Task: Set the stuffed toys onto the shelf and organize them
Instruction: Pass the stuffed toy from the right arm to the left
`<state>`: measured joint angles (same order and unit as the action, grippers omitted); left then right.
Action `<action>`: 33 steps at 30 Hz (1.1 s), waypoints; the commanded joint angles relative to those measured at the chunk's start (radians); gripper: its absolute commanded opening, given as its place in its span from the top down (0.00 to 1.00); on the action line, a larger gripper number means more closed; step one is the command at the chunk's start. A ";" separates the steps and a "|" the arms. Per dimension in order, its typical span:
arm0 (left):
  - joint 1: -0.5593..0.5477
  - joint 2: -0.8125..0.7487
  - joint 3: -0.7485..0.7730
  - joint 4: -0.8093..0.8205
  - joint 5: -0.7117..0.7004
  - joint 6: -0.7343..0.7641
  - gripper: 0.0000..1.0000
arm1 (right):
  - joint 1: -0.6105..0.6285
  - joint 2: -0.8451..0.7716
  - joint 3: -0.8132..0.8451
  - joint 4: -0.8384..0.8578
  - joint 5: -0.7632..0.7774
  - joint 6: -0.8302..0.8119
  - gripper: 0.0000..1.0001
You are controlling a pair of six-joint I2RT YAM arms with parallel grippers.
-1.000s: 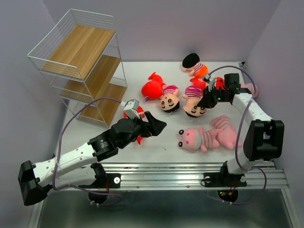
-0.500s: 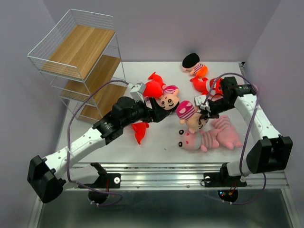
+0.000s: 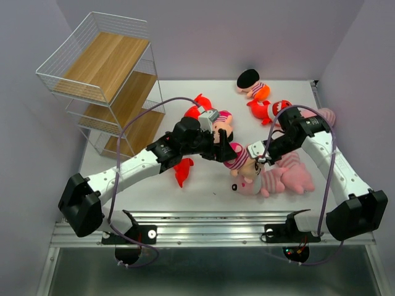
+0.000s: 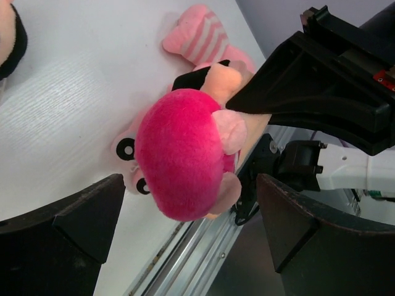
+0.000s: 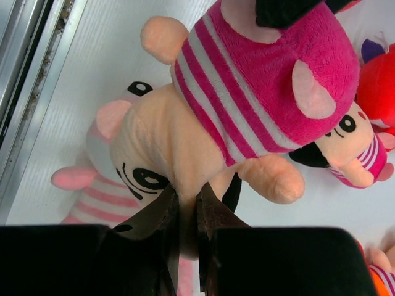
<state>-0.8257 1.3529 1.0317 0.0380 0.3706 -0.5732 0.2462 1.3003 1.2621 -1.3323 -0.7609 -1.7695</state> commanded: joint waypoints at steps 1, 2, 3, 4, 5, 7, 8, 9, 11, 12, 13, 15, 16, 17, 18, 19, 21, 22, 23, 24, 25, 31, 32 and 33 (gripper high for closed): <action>-0.030 0.012 0.073 -0.021 0.016 0.067 0.01 | 0.034 -0.033 0.003 -0.054 0.005 -0.031 0.92; -0.035 0.018 0.076 -0.023 0.014 0.068 0.01 | 0.048 -0.035 -0.003 -0.054 0.006 -0.033 0.92; -0.036 0.028 0.079 -0.023 0.014 0.070 0.02 | 0.048 -0.038 -0.007 -0.054 0.011 -0.033 0.92; -0.039 0.032 0.082 -0.024 0.016 0.075 0.02 | 0.063 -0.039 -0.009 -0.054 0.014 -0.034 0.92; -0.039 0.038 0.083 -0.024 0.017 0.076 0.03 | 0.074 -0.041 -0.010 -0.053 0.017 -0.034 0.92; -0.043 0.054 0.087 -0.029 0.030 0.082 0.07 | 0.074 -0.045 -0.007 -0.047 0.012 -0.035 0.92; -0.043 0.063 0.088 -0.030 0.034 0.085 0.09 | 0.085 -0.049 -0.007 -0.042 0.011 -0.031 0.92; -0.043 0.068 0.090 -0.033 0.037 0.088 0.12 | 0.085 -0.049 -0.006 -0.039 0.009 -0.028 0.92; -0.043 0.077 0.088 -0.036 0.056 0.093 0.24 | 0.096 -0.055 0.000 -0.027 0.006 -0.012 0.92; -0.043 0.080 0.084 -0.036 0.068 0.093 0.34 | 0.096 -0.055 0.002 -0.024 0.003 -0.007 0.92; -0.043 0.081 0.080 -0.036 0.073 0.093 0.40 | 0.096 -0.055 0.003 -0.021 0.000 0.002 0.92; -0.043 0.081 0.074 -0.036 0.076 0.087 0.52 | 0.096 -0.055 0.000 -0.010 -0.012 0.016 0.91; -0.043 0.078 0.065 -0.033 0.077 0.085 0.65 | 0.096 -0.055 -0.001 -0.002 -0.018 0.024 0.91; -0.043 0.077 0.059 -0.029 0.077 0.082 0.71 | 0.096 -0.055 -0.003 0.004 -0.024 0.044 0.90; -0.044 0.066 0.051 -0.023 0.076 0.076 0.78 | 0.096 -0.058 -0.009 0.019 -0.035 0.056 0.89; -0.044 0.058 0.033 -0.009 0.070 0.067 0.91 | 0.096 -0.059 -0.012 0.036 -0.041 0.086 0.87; -0.047 0.031 0.016 0.006 0.053 0.058 1.00 | 0.096 -0.061 -0.015 0.060 -0.060 0.128 0.84; -0.047 0.019 -0.001 0.014 0.033 0.049 1.00 | 0.096 -0.064 -0.017 0.074 -0.064 0.155 0.81; -0.049 0.006 -0.010 0.019 0.022 0.046 1.00 | 0.096 -0.065 -0.017 0.115 -0.067 0.230 0.75; -0.047 -0.017 -0.016 0.020 0.010 0.042 1.00 | 0.096 -0.068 -0.017 0.137 -0.075 0.275 0.71; -0.050 -0.030 -0.030 0.013 -0.031 0.036 1.00 | 0.096 -0.072 -0.013 0.160 -0.075 0.368 0.66; -0.053 -0.167 -0.096 -0.036 -0.237 0.004 1.00 | 0.096 -0.070 0.048 0.277 -0.092 0.672 0.41; -0.052 -0.201 -0.102 -0.036 -0.261 -0.004 1.00 | 0.096 -0.070 0.055 0.300 -0.101 0.705 0.38; -0.055 -0.218 -0.108 -0.046 -0.286 -0.007 1.00 | 0.096 -0.068 0.065 0.308 -0.107 0.735 0.35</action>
<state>-0.8726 1.2358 0.9504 0.0036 0.2272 -0.5598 0.3420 1.2533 1.2594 -1.1404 -0.8326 -1.2629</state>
